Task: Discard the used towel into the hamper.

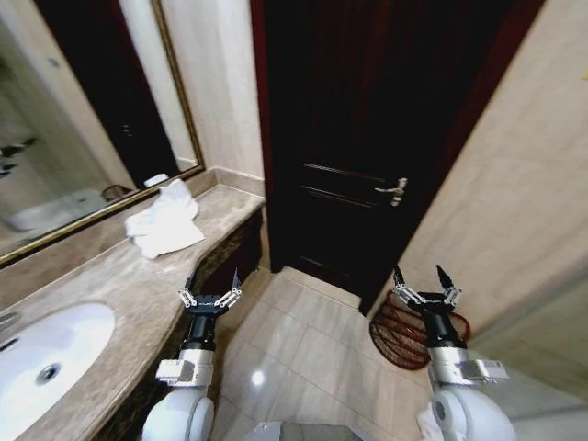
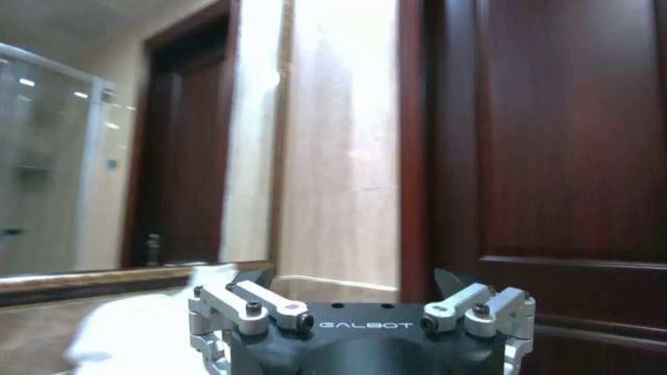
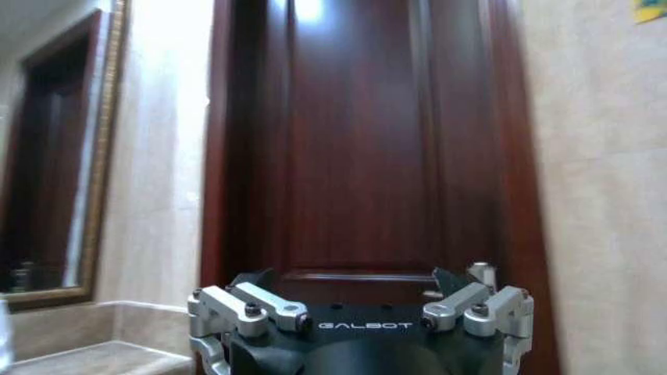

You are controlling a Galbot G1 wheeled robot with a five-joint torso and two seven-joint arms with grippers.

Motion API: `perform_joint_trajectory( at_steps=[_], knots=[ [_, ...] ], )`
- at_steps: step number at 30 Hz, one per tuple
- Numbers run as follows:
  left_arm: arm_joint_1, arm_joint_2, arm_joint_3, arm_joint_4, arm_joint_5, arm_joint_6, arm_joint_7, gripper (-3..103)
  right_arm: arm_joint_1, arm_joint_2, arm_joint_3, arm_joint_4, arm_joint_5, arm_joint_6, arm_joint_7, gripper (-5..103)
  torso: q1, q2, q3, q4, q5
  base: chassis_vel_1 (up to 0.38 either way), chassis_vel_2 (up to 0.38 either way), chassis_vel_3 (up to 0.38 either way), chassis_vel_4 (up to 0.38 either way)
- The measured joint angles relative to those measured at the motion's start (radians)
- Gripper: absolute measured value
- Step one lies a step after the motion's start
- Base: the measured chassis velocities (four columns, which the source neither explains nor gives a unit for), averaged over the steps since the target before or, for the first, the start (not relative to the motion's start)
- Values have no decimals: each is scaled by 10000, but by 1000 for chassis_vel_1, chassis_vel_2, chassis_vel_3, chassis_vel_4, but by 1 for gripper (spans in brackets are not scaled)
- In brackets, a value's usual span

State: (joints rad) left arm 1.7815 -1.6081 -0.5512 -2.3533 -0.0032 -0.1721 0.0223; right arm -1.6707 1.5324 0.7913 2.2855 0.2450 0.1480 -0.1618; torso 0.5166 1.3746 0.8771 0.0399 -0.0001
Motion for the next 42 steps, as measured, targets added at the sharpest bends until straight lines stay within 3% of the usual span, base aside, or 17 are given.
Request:
perform_joint_trajectory(
  at_steps=[7, 19, 21, 26, 39, 42],
  knots=[
    [-12, 0, -83, 48, 29, -65, -7, 100, 6, -9, 11, -77, -17, 50, 35, 100, 0, 0, 0, -1, 0, 83, 165, 162, 81],
    [-69, 0, -221, 266, 554, -250, -581, 100, -9, -6, 104, -145, -124, 70, -141, 100, -2, 0, 0, -3, 2, 38, 62, 64, 34],
    [-71, 0, -227, 268, 638, 35, -920, 103, -7, -6, 99, -120, -92, 71, -142, 100, -3, 1, 0, -1, 0, 0, 0, 0, 0],
    [-87, 0, -279, 268, 705, 469, -1307, 98, -12, -16, 93, -94, -62, 71, -143, 100, -4, 2, -1, -1, 2, -52, 62, 52, -54],
    [-152, -2, -281, 276, 492, 987, -1472, 99, -45, -69, 129, -66, 35, 76, -141, 100, 5, -1, 2, 3, 8, -168, 168, 170, -168],
    [-156, 0, -279, 295, 516, 1002, -1510, 99, -47, -70, 122, -72, 12, 77, -218, 100, 7, -2, 2, -3, -6, -168, 148, 156, -147]
  ],
)
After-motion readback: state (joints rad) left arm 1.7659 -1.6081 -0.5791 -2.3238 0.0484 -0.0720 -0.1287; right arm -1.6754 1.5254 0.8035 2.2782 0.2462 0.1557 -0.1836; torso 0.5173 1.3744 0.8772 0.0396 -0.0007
